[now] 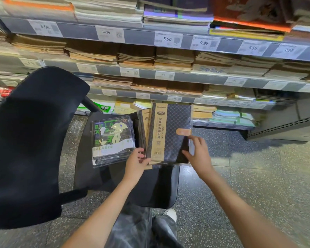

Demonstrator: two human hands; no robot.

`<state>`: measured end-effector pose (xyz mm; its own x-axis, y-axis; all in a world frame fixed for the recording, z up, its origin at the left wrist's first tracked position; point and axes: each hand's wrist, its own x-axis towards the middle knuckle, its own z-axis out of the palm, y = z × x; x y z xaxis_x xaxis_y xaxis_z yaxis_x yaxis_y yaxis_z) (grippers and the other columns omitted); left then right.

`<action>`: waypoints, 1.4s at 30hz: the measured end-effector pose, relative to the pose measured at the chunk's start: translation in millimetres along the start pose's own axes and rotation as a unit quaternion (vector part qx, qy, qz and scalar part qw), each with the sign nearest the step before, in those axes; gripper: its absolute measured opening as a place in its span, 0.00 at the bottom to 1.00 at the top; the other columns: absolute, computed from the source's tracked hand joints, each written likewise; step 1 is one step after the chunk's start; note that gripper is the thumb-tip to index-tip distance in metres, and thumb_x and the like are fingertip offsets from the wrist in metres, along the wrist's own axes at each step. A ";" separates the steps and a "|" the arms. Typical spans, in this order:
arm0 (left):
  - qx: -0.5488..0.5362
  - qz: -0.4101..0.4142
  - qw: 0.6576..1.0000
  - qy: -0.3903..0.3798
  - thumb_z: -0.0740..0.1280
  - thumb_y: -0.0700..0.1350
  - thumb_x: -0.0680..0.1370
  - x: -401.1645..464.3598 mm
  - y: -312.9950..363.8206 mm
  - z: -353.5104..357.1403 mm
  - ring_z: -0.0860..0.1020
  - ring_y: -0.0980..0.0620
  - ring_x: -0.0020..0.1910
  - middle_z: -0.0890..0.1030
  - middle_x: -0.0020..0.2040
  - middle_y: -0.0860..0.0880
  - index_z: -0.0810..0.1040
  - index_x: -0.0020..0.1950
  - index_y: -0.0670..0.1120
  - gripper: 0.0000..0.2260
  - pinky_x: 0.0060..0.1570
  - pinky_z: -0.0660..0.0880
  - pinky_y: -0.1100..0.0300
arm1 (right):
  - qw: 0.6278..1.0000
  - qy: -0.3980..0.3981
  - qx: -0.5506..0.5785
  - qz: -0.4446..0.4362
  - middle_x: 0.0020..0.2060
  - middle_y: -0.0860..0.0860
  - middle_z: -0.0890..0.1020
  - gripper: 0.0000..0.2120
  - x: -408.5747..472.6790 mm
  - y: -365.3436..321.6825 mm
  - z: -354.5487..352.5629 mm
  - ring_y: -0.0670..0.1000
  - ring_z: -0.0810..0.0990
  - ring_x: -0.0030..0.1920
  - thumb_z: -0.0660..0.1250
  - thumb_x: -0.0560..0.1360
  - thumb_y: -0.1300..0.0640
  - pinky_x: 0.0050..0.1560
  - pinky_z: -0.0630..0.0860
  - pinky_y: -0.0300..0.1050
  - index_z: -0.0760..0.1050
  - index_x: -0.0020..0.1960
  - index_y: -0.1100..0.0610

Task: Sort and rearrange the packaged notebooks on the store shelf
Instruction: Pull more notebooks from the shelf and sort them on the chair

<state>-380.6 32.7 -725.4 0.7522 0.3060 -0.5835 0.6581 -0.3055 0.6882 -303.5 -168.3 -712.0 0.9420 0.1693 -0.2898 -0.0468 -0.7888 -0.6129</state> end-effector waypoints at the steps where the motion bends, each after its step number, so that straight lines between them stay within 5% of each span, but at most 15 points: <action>1: 0.001 -0.003 1.000 -0.003 0.67 0.42 0.76 0.3 -2.1 1.1 0.74 0.51 0.50 0.75 0.53 0.47 0.70 0.65 0.43 0.18 0.47 0.68 0.63 | 0.998 -0.008 0.036 0.042 0.63 0.56 0.68 0.28 -2.7 3.4 0.8 0.54 0.71 0.61 0.71 0.71 0.61 0.59 0.66 0.42 0.64 0.69 0.59; 4: 0.002 -0.014 1.000 0.004 0.67 0.43 0.76 0.8 -6.0 4.1 0.75 0.50 0.48 0.76 0.53 0.47 0.72 0.63 0.42 0.16 0.47 0.73 0.58 | 0.977 -0.089 0.147 0.128 0.62 0.56 0.70 0.35 -11.2 8.3 6.3 0.53 0.75 0.52 0.71 0.71 0.61 0.54 0.72 0.46 0.57 0.72 0.58; 7: -0.031 -0.041 0.999 0.015 0.67 0.43 0.76 2.5 -4.5 6.2 0.77 0.46 0.53 0.77 0.57 0.42 0.73 0.62 0.39 0.16 0.53 0.77 0.51 | 0.972 -0.115 0.160 0.131 0.57 0.55 0.74 0.35 -18.1 13.3 13.5 0.55 0.77 0.54 0.71 0.71 0.61 0.53 0.72 0.48 0.56 0.72 0.55; 11: -0.077 -0.059 0.994 0.041 0.69 0.40 0.75 6.7 3.5 8.7 0.78 0.46 0.50 0.78 0.55 0.41 0.75 0.56 0.37 0.12 0.46 0.75 0.62 | 0.971 -0.102 0.161 0.142 0.59 0.55 0.72 0.36 -19.5 14.4 12.6 0.54 0.75 0.57 0.72 0.70 0.59 0.55 0.74 0.51 0.57 0.72 0.53; 14: -0.100 -0.055 0.992 0.057 0.69 0.39 0.74 4.7 5.2 7.8 0.76 0.53 0.44 0.77 0.49 0.46 0.75 0.51 0.39 0.07 0.37 0.72 0.73 | 0.964 -0.098 0.208 0.137 0.55 0.53 0.74 0.33 -19.7 11.4 8.1 0.48 0.77 0.48 0.71 0.72 0.58 0.49 0.74 0.44 0.60 0.72 0.54; 18: -0.143 -0.061 0.987 0.030 0.69 0.37 0.74 3.2 0.9 6.4 0.77 0.47 0.49 0.78 0.44 0.48 0.74 0.41 0.45 0.06 0.53 0.77 0.52 | 0.957 -0.079 0.235 0.153 0.53 0.55 0.74 0.27 -19.6 13.4 5.5 0.46 0.77 0.44 0.69 0.73 0.60 0.48 0.76 0.45 0.64 0.69 0.54; 20: -0.130 -0.050 0.990 0.008 0.69 0.36 0.73 4.4 3.3 5.5 0.77 0.46 0.46 0.79 0.44 0.47 0.74 0.39 0.46 0.08 0.51 0.77 0.52 | 0.954 -0.080 0.241 0.161 0.55 0.57 0.74 0.26 -18.9 15.3 3.9 0.51 0.76 0.50 0.69 0.73 0.62 0.54 0.77 0.52 0.65 0.68 0.54; 22: -0.123 -0.044 0.991 -0.009 0.69 0.35 0.73 5.7 6.5 3.8 0.77 0.47 0.47 0.79 0.45 0.47 0.74 0.41 0.48 0.09 0.48 0.75 0.55 | 0.949 -0.090 0.252 0.168 0.55 0.57 0.73 0.25 -16.9 15.0 1.6 0.54 0.76 0.51 0.68 0.73 0.63 0.53 0.77 0.52 0.64 0.67 0.54; 26: -0.145 -0.042 0.988 -0.038 0.69 0.31 0.72 7.2 7.5 0.1 0.77 0.49 0.51 0.78 0.51 0.46 0.71 0.51 0.52 0.18 0.44 0.75 0.59 | 0.950 -0.100 0.254 0.155 0.51 0.54 0.72 0.21 -13.7 11.7 0.5 0.49 0.77 0.43 0.66 0.74 0.68 0.39 0.74 0.37 0.63 0.63 0.57; 34: -0.091 -0.010 0.996 -0.013 0.70 0.32 0.71 -6.4 -5.9 3.5 0.77 0.56 0.42 0.75 0.45 0.46 0.66 0.58 0.52 0.23 0.40 0.73 0.65 | 0.969 -0.087 0.200 0.116 0.51 0.55 0.75 0.20 -5.8 7.6 10.4 0.49 0.76 0.45 0.65 0.74 0.69 0.39 0.71 0.32 0.68 0.63 0.56; 39: -0.010 0.008 0.999 -0.034 0.71 0.35 0.71 -5.0 -0.5 3.8 0.75 0.55 0.40 0.73 0.41 0.51 0.63 0.57 0.50 0.23 0.38 0.71 0.66 | 0.979 -0.051 0.156 0.117 0.52 0.54 0.77 0.22 -10.1 2.5 16.6 0.52 0.77 0.49 0.66 0.73 0.68 0.50 0.76 0.46 0.69 0.65 0.55; 42: 0.059 0.022 0.997 -0.054 0.70 0.36 0.72 -8.7 11.5 -1.7 0.75 0.53 0.47 0.73 0.46 0.53 0.64 0.58 0.47 0.21 0.42 0.71 0.64 | 0.987 -0.041 0.099 0.118 0.55 0.55 0.77 0.23 -14.1 -4.0 13.9 0.56 0.75 0.56 0.67 0.73 0.65 0.56 0.72 0.50 0.69 0.67 0.55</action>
<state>-379.6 28.0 -711.7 0.7757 0.1922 -0.6011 0.6183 -0.4224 0.6628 -321.2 -159.3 -715.7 0.8675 0.0477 -0.4951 -0.3336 -0.6825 -0.6503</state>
